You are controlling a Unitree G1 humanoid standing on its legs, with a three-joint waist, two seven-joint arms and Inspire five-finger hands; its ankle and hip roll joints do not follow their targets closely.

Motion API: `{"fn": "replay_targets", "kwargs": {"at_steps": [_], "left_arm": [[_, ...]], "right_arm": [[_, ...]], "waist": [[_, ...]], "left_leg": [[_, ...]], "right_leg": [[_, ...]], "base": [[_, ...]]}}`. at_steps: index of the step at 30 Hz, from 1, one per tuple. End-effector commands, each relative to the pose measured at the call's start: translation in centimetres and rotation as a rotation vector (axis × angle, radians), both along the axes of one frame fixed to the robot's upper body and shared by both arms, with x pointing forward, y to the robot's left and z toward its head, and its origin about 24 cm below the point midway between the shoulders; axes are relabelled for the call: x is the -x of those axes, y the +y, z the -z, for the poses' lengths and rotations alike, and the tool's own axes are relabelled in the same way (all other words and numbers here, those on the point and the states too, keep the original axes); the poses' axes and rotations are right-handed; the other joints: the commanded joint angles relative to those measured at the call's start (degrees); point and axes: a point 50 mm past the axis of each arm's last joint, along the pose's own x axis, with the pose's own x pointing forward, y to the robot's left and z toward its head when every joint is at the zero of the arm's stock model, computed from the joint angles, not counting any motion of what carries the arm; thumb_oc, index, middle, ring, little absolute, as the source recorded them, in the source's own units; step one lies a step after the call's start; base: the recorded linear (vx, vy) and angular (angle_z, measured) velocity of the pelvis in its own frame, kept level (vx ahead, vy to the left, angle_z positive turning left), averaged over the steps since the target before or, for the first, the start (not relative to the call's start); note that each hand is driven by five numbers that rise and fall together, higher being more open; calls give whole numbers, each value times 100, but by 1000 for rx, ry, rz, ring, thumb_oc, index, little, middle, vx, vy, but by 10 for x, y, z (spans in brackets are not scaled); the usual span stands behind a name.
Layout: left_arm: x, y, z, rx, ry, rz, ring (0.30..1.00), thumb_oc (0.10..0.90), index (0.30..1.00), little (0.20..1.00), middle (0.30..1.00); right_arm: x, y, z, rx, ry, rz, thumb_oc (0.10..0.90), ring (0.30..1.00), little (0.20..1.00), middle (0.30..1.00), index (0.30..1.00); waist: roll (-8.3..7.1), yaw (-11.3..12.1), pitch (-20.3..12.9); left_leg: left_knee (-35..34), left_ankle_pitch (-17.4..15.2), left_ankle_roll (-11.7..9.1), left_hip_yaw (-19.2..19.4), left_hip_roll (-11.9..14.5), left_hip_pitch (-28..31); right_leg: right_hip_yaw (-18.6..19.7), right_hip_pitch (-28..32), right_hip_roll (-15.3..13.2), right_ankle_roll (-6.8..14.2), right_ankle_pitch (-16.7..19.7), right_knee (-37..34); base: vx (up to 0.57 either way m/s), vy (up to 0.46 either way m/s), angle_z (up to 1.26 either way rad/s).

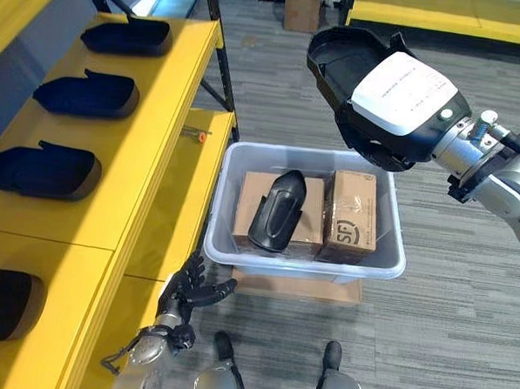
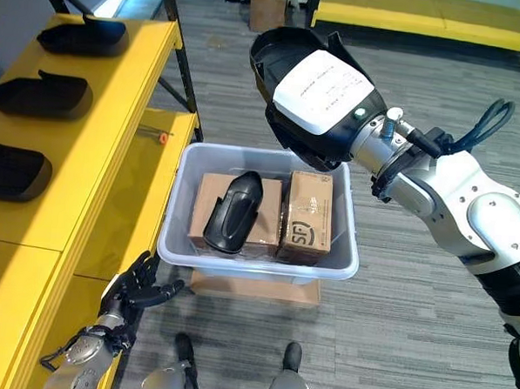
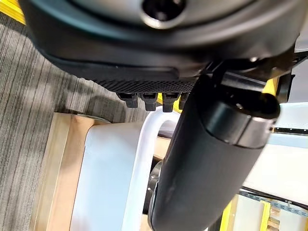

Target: Move parts from the plastic box to the shelf.

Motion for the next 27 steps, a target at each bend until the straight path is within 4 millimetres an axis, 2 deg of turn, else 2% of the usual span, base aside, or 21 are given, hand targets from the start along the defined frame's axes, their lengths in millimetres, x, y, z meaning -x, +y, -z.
{"fn": "replay_targets", "kwargs": {"at_steps": [1,16,27], "left_arm": [[-3,-6,-13,-31,-91,57,1000,900,1000,1000,1000],[4,-12,-5,-27,-52,62,1000,900,1000,1000,1000],[7,-16,-1,-11,-39,59,1000,900,1000,1000,1000]], "right_arm": [[17,2,-52,-198,-242,-96,400,300,300,300,300],[14,-2,-29,-363,-190,-133,400,300,300,300,300],[9,4,-19,-435,-150,-164,400,300,300,300,300]], "waist": [[-201,135,-856],[-76,99,-1150],[140,112,-1290]], "left_leg": [[71,-70,-345,-198,587,229],[17,-82,-329,-173,585,499],[99,-48,-332,-264,651,644]], "right_leg": [[126,83,-228,157,-512,604],[138,347,-190,126,-614,590],[133,485,-88,19,-913,848]], "base": [[32,-11,0],[0,0,0],[-5,-18,1]]}}
